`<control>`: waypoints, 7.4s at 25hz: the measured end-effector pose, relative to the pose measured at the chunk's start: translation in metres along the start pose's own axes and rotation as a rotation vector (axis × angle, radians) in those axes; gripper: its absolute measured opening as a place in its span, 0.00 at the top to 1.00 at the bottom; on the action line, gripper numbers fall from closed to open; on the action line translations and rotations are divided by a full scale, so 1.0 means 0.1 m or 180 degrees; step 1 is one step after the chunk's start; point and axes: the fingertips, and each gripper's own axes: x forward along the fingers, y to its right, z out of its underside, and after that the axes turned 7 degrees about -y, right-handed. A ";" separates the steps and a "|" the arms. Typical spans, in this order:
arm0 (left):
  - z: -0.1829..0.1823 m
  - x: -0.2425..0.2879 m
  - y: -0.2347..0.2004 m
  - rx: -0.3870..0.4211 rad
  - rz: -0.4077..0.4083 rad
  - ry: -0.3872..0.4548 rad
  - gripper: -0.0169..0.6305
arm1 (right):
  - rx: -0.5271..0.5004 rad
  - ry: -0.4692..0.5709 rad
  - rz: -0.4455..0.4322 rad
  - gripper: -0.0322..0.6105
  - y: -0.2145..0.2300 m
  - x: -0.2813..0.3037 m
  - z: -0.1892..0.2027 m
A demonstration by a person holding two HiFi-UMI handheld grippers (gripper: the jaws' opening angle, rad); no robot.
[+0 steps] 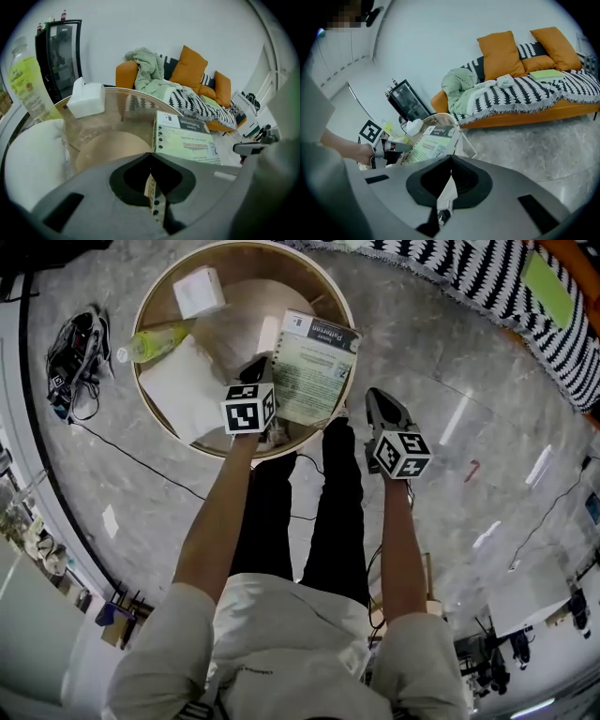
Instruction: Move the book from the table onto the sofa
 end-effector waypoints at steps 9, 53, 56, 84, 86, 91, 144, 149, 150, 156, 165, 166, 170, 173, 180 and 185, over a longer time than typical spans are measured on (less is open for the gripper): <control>-0.03 0.13 0.57 -0.0039 0.0105 0.0037 0.96 | 0.0376 0.0155 -0.0435 0.94 0.20 -0.11 0.11; -0.01 -0.17 0.93 0.1411 0.0218 0.0214 0.96 | 0.2122 0.1252 -0.1699 0.70 0.00 -0.16 0.06; -0.07 -0.45 0.98 0.1530 0.0298 0.0307 0.96 | 0.2182 0.1711 -0.1536 0.70 -0.06 -0.52 -0.09; -0.93 -2.48 3.56 0.2329 0.1281 0.0881 0.96 | 0.1721 0.2371 0.0215 0.70 -0.23 -3.43 -0.97; -1.01 -2.53 3.77 0.2365 0.1289 0.0918 0.96 | 0.1620 0.2349 0.0319 0.70 -0.13 -3.59 -1.05; -1.20 -2.52 4.26 0.2214 0.1347 0.0938 0.96 | 0.1330 0.2162 0.0473 0.70 0.20 -3.83 -1.22; -3.88 -1.04 6.62 0.2074 0.1332 0.0773 0.96 | 0.1253 0.1628 0.1004 0.70 3.51 -4.58 -3.04; -4.48 -0.71 6.80 0.2323 0.1405 0.0764 0.96 | 0.1482 0.1647 0.1040 0.70 3.80 -4.33 -3.41; -4.57 -0.66 6.86 0.2339 0.1443 0.0756 0.96 | 0.1558 0.1649 0.1065 0.70 3.87 -4.30 -3.44; -5.13 -0.28 6.85 0.2216 0.1572 0.0660 0.96 | 0.1806 0.1635 0.1063 0.70 4.19 -3.94 -3.86; -5.59 0.23 6.74 0.2267 0.1594 0.0470 0.96 | 0.1890 0.1679 0.1128 0.70 4.58 -3.56 -4.52; -5.64 0.29 6.76 0.2292 0.1599 0.0464 0.96 | 0.1918 0.1677 0.1136 0.70 4.64 -3.50 -4.55; -5.66 0.54 6.80 0.2375 0.1568 0.0342 0.96 | 0.2067 0.1619 0.1118 0.70 4.84 -3.24 -4.58; -5.67 0.71 6.91 0.2459 0.1562 0.0228 0.96 | 0.2235 0.1675 0.1071 0.70 5.03 -3.14 -4.63; -5.67 1.22 6.98 0.2699 0.1452 0.0027 0.96 | 0.2644 0.1758 0.0994 0.70 5.56 -2.68 -4.54; -5.61 1.73 6.95 0.3016 0.1266 -0.0112 0.96 | 0.2905 0.1902 0.0834 0.70 5.89 -2.27 -4.42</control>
